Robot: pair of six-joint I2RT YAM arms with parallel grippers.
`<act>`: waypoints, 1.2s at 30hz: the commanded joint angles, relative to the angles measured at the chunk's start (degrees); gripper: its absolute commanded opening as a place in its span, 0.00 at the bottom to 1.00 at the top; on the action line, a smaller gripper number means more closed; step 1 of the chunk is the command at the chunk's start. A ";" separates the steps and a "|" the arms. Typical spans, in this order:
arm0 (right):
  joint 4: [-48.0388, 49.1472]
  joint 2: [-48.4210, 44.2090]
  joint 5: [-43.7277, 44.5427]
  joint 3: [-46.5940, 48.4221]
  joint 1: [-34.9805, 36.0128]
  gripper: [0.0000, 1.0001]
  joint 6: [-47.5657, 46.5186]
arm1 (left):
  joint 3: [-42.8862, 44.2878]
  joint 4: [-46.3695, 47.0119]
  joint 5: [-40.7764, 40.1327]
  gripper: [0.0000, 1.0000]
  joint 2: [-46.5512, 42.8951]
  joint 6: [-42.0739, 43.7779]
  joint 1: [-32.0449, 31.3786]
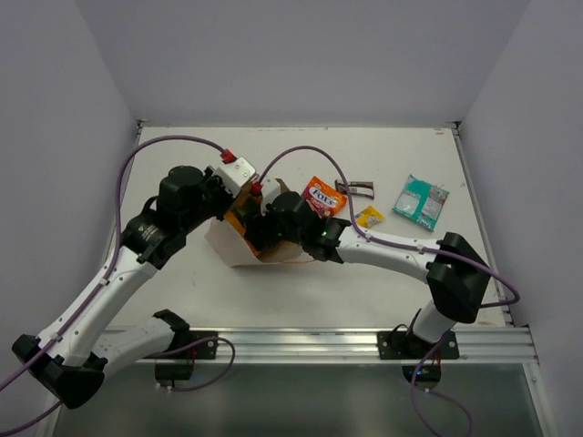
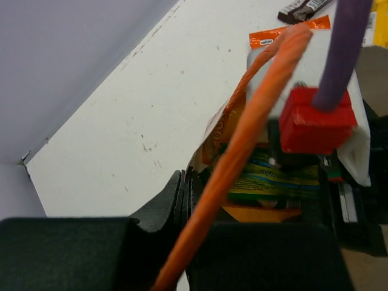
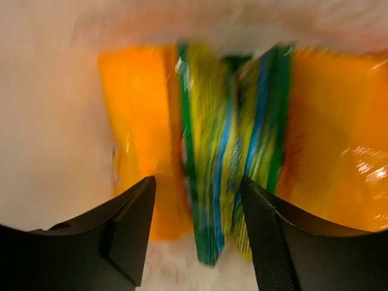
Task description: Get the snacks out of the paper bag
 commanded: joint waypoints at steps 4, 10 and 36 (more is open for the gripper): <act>11.41 -1.05 6.21 -0.10 0.08 0.61 1.12 | 0.31 7.69 4.21 0.00 -6.87 -0.33 -0.12; 12.21 1.05 4.21 2.80 0.08 0.60 -2.30 | 0.66 7.07 3.42 0.00 -6.25 0.29 -0.20; 5.00 -5.28 2.62 3.06 -1.51 0.52 -3.45 | 1.98 5.31 -1.50 0.00 -5.63 0.20 -0.20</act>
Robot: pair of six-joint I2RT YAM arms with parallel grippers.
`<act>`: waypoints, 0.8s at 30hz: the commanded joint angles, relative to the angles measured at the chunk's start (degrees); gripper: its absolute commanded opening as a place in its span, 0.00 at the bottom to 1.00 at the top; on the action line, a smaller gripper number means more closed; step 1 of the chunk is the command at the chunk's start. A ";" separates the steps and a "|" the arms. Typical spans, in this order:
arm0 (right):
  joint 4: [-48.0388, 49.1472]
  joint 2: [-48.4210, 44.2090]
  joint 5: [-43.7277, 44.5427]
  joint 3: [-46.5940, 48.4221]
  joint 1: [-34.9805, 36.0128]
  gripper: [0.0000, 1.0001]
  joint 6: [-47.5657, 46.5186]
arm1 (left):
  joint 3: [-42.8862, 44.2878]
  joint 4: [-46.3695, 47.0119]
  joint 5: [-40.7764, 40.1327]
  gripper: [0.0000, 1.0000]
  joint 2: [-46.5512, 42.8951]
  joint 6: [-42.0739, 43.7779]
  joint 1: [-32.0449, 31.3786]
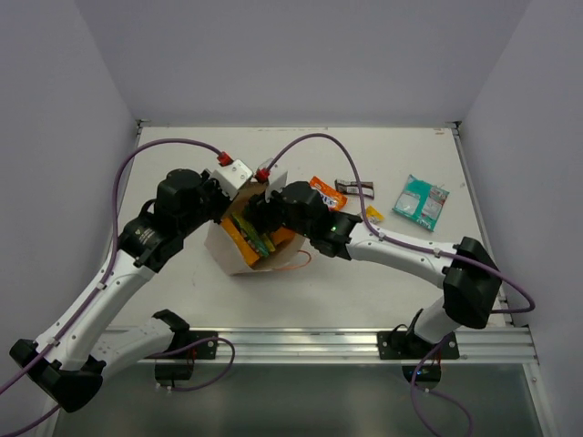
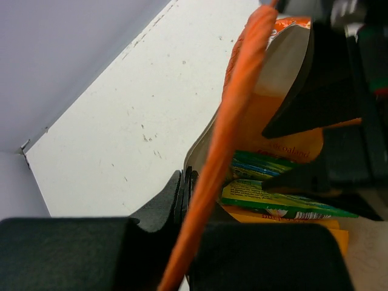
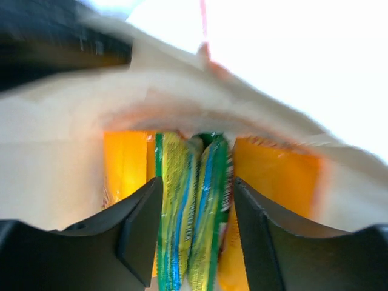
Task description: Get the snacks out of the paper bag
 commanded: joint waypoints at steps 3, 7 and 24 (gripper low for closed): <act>-1.48 -0.24 -1.12 3.16 -1.02 0.46 -0.39 | 3.73 7.87 -1.21 0.00 -2.66 1.27 -0.14; -1.65 2.92 -2.79 4.30 -1.02 0.44 0.05 | 4.17 7.78 -1.39 0.00 -2.14 1.10 -0.14; -0.95 8.64 2.04 3.42 -1.02 0.37 1.11 | 3.82 8.31 -1.39 0.00 -2.05 0.66 -0.14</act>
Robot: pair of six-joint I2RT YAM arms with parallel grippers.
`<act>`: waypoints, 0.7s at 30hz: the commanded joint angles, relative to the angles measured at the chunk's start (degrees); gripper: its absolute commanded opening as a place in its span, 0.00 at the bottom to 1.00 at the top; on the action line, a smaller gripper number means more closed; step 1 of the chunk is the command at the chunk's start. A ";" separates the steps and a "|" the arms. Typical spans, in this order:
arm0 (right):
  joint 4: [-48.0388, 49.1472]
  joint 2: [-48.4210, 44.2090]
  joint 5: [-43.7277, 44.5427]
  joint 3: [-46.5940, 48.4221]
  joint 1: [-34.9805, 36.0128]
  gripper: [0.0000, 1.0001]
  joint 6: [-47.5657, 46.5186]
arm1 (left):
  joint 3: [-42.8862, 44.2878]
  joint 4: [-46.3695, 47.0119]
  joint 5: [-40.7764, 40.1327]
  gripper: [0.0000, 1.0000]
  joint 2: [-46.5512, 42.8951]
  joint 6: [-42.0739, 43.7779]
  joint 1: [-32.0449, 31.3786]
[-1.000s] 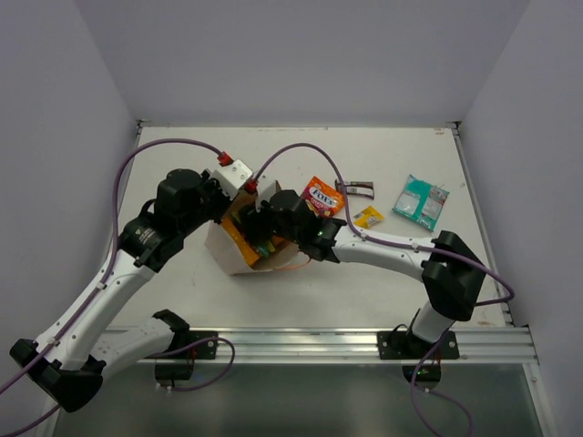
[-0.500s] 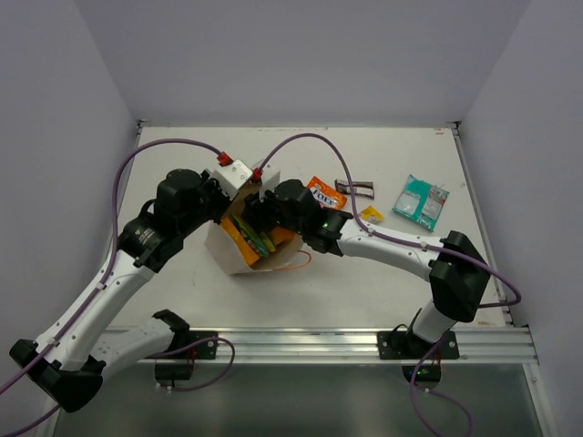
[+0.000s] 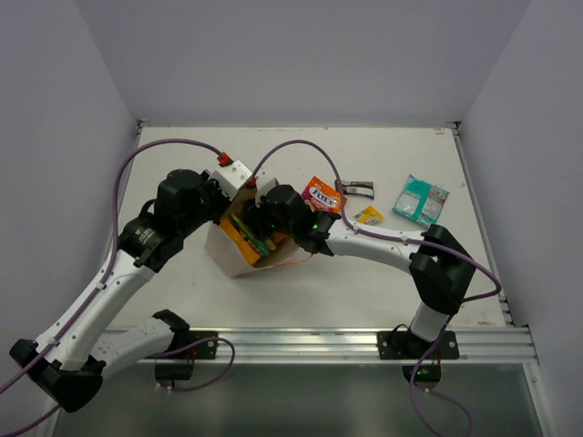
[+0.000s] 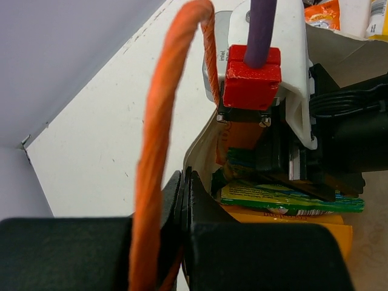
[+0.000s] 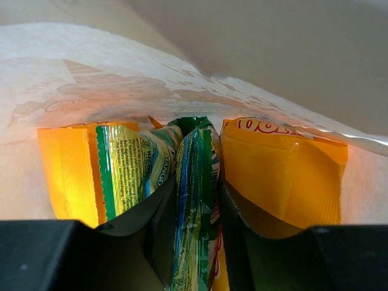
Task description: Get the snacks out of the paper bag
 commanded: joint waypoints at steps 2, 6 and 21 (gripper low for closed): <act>-0.10 0.64 0.77 1.24 0.05 0.28 -0.53 | 3.82 9.09 -0.80 0.00 -1.96 0.42 -0.14; -1.33 -0.84 -0.81 2.38 0.13 0.00 -1.94 | 3.99 9.36 -1.94 0.00 -1.61 -0.11 -0.14; -9.41 -26.94 -4.16 10.81 0.31 0.00 -6.34 | 6.36 10.41 -9.58 0.00 0.94 -3.71 -0.23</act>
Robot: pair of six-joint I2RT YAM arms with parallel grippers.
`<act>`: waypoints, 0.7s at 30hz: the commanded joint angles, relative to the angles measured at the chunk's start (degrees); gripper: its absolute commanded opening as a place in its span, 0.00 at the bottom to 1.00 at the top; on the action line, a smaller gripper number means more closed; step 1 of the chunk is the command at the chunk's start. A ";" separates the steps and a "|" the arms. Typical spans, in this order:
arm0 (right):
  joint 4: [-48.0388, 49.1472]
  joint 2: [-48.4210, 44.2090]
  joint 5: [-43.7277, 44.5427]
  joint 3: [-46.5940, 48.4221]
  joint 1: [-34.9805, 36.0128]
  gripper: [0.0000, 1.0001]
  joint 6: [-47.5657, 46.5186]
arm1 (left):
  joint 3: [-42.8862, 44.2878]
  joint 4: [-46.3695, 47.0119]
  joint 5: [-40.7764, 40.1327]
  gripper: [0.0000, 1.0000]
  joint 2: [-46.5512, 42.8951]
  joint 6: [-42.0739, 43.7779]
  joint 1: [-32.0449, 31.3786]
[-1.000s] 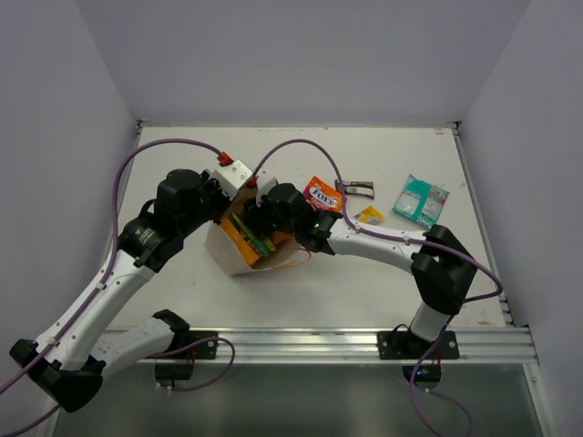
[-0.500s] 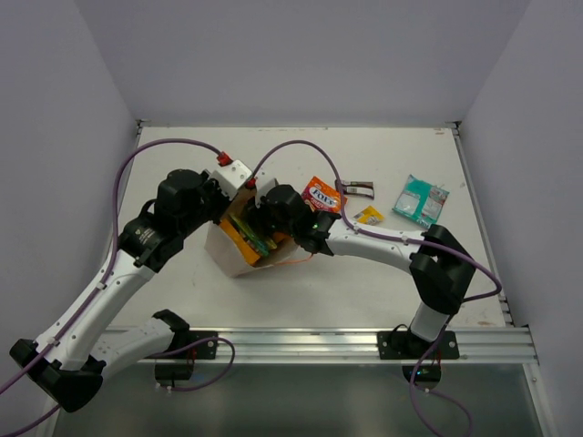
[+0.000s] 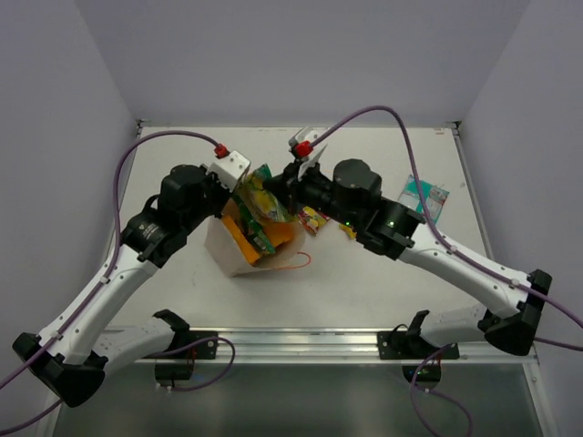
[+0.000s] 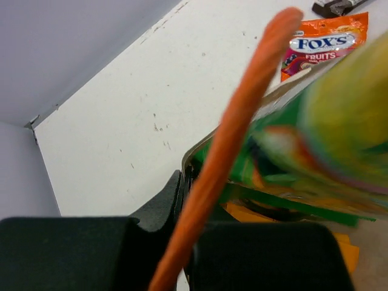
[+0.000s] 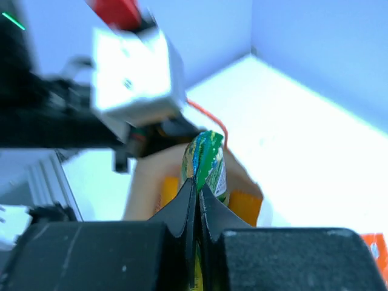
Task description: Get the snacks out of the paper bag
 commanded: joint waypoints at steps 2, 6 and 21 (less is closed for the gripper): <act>0.39 -5.47 1.41 6.08 0.16 0.00 -2.51 | 5.47 9.28 -6.66 0.00 -0.59 -0.48 -0.20; -0.04 -10.38 9.84 7.66 -2.03 0.00 -5.33 | 5.91 8.84 -13.51 0.00 0.46 -0.92 -0.12; 0.30 3.55 0.41 7.49 -40.70 0.00 1.43 | 6.70 9.01 -21.08 0.00 2.40 0.57 3.57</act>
